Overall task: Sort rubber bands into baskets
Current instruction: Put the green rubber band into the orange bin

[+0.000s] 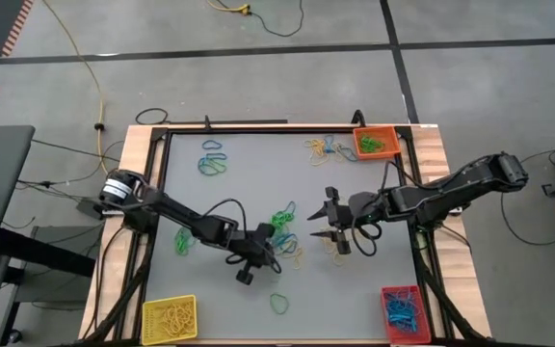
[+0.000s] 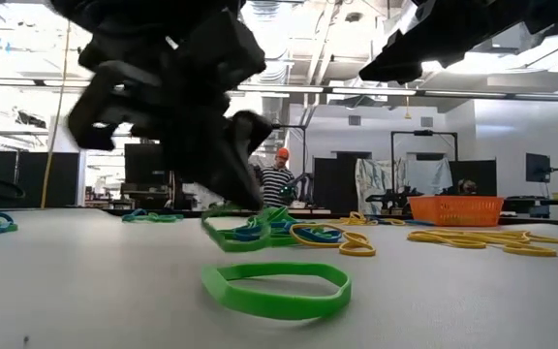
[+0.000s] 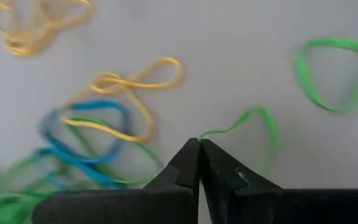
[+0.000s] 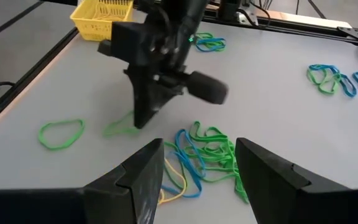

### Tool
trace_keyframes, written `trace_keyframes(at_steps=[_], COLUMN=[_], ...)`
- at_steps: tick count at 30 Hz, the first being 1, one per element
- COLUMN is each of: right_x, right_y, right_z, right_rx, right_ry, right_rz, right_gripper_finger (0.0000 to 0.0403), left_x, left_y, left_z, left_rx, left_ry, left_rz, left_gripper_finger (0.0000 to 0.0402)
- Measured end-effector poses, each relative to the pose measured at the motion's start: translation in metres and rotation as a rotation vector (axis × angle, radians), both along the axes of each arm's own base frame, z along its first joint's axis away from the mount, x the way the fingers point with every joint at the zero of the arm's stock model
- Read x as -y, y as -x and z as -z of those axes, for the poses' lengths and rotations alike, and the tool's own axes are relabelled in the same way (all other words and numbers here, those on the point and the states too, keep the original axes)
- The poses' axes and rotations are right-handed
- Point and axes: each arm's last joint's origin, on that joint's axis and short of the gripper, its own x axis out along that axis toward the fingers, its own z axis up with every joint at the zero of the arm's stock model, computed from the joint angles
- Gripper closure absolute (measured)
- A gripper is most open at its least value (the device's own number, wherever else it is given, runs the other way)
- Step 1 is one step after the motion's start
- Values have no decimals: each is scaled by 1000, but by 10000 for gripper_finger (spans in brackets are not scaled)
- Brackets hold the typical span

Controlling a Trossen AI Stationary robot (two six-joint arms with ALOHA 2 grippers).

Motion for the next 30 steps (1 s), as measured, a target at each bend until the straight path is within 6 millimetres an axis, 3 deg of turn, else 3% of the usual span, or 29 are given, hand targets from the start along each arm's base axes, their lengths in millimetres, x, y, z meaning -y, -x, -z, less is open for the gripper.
trace_keyframes(at_steps=[10,17,30], right_x=[-1,-3,25], right_y=[-4,-26,-38], right_z=[1,25,38], right_rx=[15,-1,-30], right_ry=[-28,-11,-107], right_rz=[12,7,160], right_gripper_finger=[173,173,173], left_x=[-24,-37,-48], left_y=[-18,-32,-35], left_z=[-42,-63,-68], left_rx=[142,206,207], left_ry=[-165,-268,-414], left_rz=[-112,-165,-224], left_gripper_finger=[401,401,401])
